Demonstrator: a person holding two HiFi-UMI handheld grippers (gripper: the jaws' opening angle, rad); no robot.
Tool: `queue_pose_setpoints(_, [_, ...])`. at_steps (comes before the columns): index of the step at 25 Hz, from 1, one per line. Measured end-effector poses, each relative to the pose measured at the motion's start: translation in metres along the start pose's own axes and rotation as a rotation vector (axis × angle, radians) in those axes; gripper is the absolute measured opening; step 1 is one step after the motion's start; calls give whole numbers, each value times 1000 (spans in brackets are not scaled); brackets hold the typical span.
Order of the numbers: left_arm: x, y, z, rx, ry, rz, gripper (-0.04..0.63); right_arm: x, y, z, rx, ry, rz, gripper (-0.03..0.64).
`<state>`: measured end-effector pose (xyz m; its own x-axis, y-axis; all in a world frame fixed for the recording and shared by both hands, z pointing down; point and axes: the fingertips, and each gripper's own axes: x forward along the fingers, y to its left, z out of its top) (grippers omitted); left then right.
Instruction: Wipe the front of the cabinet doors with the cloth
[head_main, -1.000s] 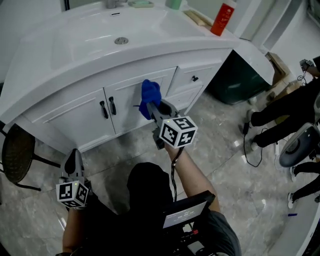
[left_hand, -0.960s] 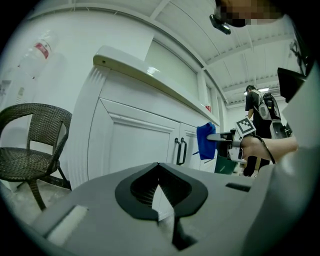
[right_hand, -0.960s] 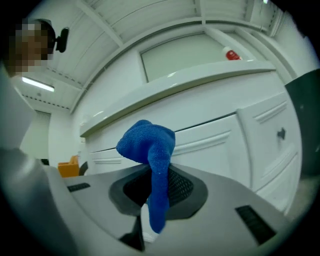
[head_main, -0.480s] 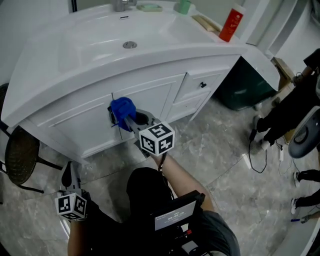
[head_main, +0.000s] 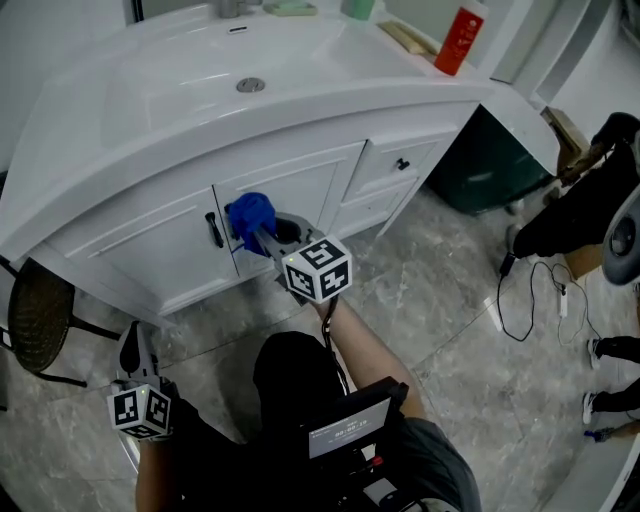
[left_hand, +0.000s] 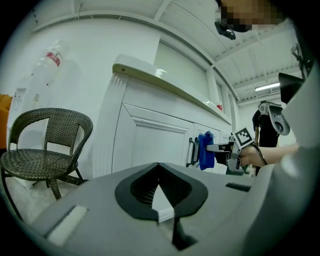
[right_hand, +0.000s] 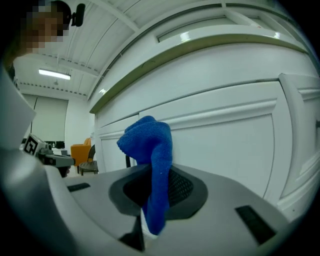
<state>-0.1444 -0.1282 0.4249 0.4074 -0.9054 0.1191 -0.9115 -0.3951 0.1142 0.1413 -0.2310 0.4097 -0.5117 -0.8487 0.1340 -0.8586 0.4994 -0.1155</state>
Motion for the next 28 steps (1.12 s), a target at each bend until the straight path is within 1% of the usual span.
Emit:
queue_pose_setpoints(2, [3, -4, 0, 6, 3, -3, 3, -2, -14, -5, -3, 2, -37, 49])
queue_pose_setpoints(5, [7, -9, 2, 14, 1, -7, 3, -10, -44, -9, 31, -15, -118, 49])
queue_pose_setpoints(12, [11, -16, 5, 24, -1, 1, 3, -50, -120, -16, 79, -50, -296, 49])
queue_pose_setpoints(17, [16, -29, 7, 37, -5, -24, 3, -81, -172, -27, 106, -13, -442, 49])
queue_pose_setpoints(22, [22, -35, 4, 42, 4, -46, 3, -101, -196, -34, 124, -8, -524, 49])
queue_pose_setpoints(28, [26, -52, 0, 49, 10, -85, 3, -128, -211, -35, 172, -40, -594, 49])
